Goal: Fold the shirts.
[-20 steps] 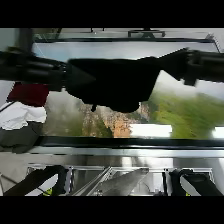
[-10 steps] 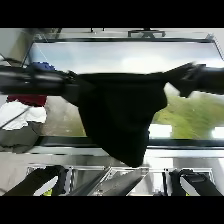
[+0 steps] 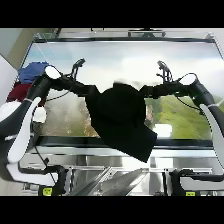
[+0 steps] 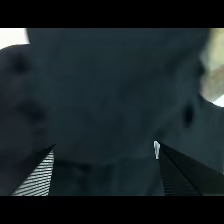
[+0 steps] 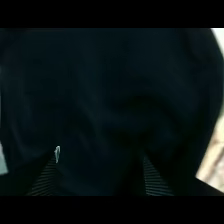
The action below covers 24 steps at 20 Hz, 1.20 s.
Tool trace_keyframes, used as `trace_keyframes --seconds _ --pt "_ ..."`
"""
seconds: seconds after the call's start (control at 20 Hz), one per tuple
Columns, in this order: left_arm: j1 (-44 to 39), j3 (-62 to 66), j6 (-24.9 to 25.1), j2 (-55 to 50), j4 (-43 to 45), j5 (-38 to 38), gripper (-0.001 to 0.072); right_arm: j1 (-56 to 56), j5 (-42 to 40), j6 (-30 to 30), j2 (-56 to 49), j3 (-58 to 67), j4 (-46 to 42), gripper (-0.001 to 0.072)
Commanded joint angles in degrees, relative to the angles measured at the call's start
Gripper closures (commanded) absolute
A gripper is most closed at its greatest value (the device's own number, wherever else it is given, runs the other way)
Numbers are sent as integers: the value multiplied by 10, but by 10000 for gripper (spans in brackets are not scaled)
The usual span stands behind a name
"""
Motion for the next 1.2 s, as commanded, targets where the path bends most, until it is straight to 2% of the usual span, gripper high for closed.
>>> trace_keyframes --seconds 0.0,0.1,0.25,0.35,0.5,0.65,0.8,0.85,0.9,0.95,1.0,1.15 --pt "80 55 -30 -63 2 -125 -11 -57 55 -1 -24 33 -14 131" --pt "102 2 -45 -46 2 -168 -10 -97 84 -1 -3 33 -38 131" --pt "79 -175 -43 23 1 -137 -10 -134 116 1 2 3 -74 131" --pt "33 -309 -43 73 -17 -61 -9 -143 111 -6 2 -32 -73 131" --pt "-46 -432 -23 112 -113 89 9 -137 101 -16 2 -67 -71 131" --pt "-117 -452 -18 101 -150 181 9 -127 101 -16 2 -74 -68 131" --pt "-165 -418 -19 54 -150 197 11 -116 103 -16 2 -74 -62 131" --pt "-175 -401 -20 38 -150 191 51 -116 104 -16 2 -74 -62 131" --pt "-183 -382 -20 24 -149 180 316 -116 104 -16 2 -74 -62 131" --pt "-186 -362 -19 14 -148 162 649 -116 104 -16 2 -74 -62 132" --pt "-186 -342 -13 8 -148 140 711 -116 104 -16 3 -74 -62 131" --pt "-160 -280 -17 13 -101 70 712 -116 103 -16 3 -74 -62 131"
